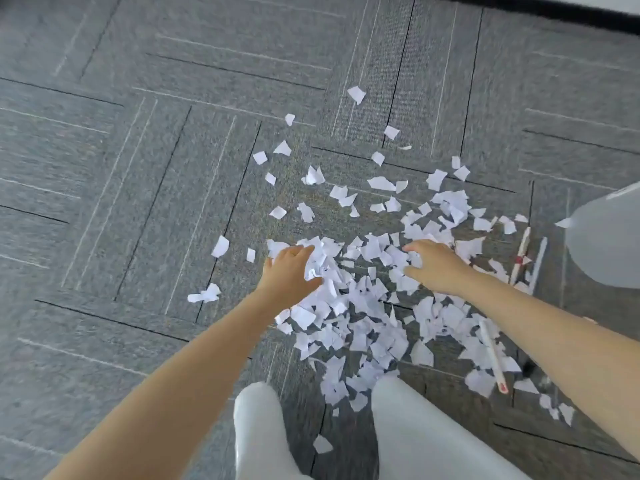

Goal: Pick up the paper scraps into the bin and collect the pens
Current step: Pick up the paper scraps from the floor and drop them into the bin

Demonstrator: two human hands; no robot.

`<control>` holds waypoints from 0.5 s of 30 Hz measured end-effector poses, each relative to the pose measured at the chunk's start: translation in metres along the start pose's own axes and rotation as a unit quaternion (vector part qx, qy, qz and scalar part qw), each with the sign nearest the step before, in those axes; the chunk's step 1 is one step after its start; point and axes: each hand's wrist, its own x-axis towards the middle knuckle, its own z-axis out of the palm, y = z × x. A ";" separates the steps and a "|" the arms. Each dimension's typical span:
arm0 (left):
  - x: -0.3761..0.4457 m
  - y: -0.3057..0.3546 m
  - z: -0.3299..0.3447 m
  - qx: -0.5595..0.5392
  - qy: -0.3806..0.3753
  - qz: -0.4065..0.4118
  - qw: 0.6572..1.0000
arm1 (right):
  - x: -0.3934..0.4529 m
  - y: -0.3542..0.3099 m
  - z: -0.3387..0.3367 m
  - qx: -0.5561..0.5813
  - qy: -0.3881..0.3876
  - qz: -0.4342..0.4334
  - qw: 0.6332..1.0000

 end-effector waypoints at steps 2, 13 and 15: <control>0.023 -0.003 0.020 0.026 -0.014 0.006 1.000 | 0.026 0.012 0.018 -0.010 0.030 -0.006 0.999; 0.077 -0.021 0.093 0.113 -0.064 0.062 0.990 | 0.108 0.061 0.073 0.115 0.080 0.088 0.986; 0.072 -0.014 0.105 0.146 -0.047 0.094 0.984 | 0.095 0.053 0.091 0.071 0.065 0.048 0.994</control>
